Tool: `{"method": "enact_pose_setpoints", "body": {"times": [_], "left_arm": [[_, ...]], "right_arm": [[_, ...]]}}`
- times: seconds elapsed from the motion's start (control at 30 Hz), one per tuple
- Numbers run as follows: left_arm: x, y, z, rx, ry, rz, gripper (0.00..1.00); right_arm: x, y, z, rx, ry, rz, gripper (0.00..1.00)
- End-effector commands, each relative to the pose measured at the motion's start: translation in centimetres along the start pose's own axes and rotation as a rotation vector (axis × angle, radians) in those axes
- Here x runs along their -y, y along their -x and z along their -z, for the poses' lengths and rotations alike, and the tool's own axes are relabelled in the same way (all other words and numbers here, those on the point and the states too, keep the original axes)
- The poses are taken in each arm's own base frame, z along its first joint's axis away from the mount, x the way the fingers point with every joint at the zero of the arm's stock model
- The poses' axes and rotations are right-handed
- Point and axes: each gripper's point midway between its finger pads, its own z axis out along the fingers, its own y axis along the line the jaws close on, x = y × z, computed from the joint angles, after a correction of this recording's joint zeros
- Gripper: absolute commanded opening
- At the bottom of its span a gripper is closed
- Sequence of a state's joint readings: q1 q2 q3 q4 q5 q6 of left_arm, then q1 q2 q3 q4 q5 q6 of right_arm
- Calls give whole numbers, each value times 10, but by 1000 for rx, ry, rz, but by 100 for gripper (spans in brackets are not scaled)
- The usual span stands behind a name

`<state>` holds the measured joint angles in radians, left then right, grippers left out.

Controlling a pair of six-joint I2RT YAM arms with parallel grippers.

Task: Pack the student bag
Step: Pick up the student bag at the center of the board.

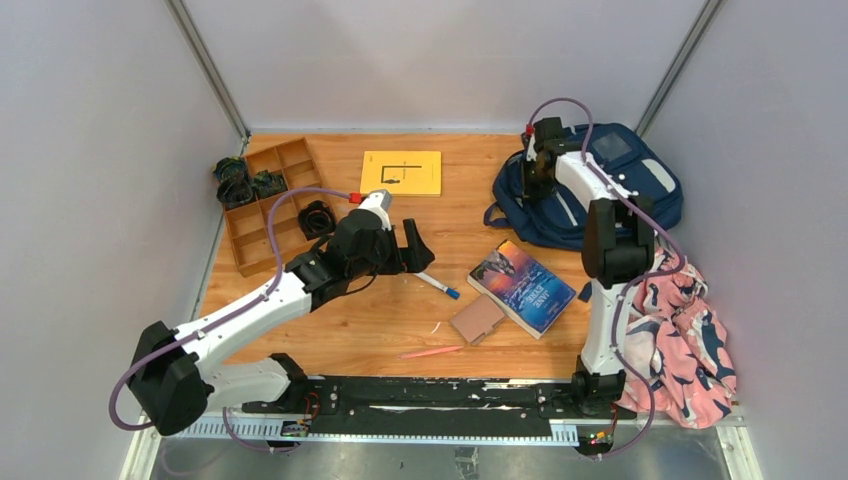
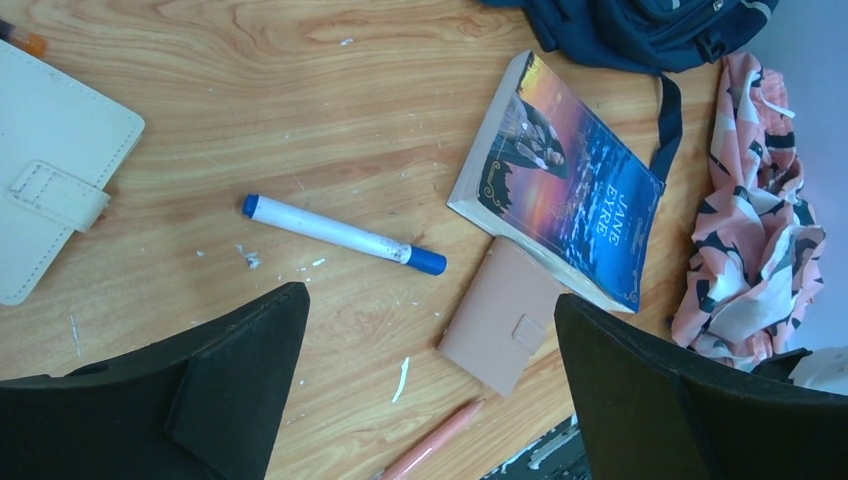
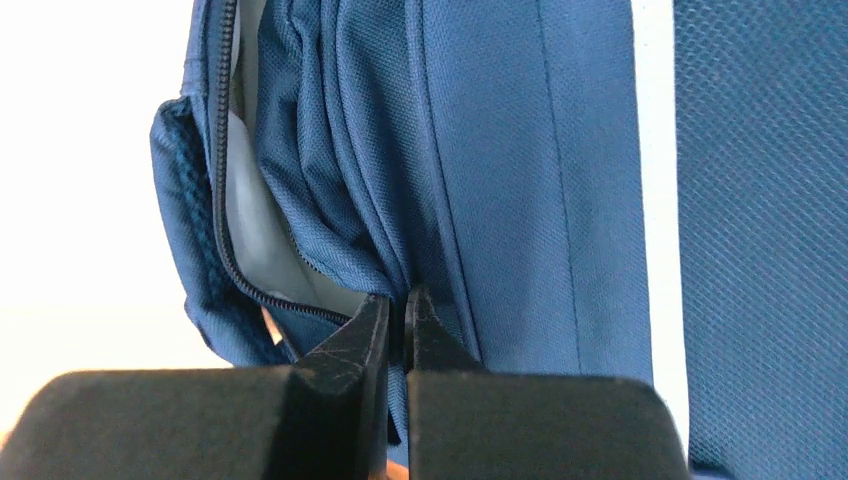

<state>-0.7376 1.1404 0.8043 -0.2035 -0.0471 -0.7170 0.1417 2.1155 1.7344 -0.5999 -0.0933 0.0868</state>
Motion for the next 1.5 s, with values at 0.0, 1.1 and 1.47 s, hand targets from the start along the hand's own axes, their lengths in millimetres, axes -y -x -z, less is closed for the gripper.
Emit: {"method": "enact_pose_setpoints", "body": {"times": [0.0,1.1,1.47], "left_arm": [[8,2,-4,6,-30,-17,100],[39,41,-236,-46,116,152,61],[18,85,-210,-47,308,-71,97]], "right_arm": [[-14,19,55,104,66,-62,0],[-56,57,193,524,362,-286,0],[-43,46,192,526,296,-267,0]]}}
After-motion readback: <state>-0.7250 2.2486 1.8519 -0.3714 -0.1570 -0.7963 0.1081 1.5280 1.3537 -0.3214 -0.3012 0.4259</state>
